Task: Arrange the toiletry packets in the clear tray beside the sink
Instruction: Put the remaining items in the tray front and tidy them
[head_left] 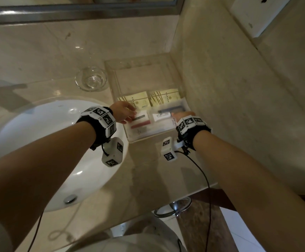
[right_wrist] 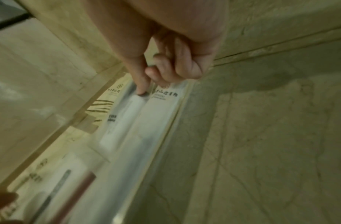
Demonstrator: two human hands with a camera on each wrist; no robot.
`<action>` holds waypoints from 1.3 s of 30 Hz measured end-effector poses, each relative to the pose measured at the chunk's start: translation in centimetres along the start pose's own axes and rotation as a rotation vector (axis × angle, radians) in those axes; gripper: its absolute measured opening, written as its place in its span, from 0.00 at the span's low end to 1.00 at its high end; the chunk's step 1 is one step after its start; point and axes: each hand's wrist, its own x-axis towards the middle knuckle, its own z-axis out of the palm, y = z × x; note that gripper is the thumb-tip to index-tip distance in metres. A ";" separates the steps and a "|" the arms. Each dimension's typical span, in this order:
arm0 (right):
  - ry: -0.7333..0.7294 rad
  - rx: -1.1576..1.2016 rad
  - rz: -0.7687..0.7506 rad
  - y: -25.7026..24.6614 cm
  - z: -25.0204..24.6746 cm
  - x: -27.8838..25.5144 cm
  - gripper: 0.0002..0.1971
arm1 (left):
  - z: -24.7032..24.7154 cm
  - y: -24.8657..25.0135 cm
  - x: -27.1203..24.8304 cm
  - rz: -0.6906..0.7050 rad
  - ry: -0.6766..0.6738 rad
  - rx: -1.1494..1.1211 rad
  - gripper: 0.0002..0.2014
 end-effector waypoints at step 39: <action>-0.165 -0.890 -0.615 -3.4 7.6 -1.4 0.15 | -1.4 0.1 -0.2 0.059 0.192 0.353 0.18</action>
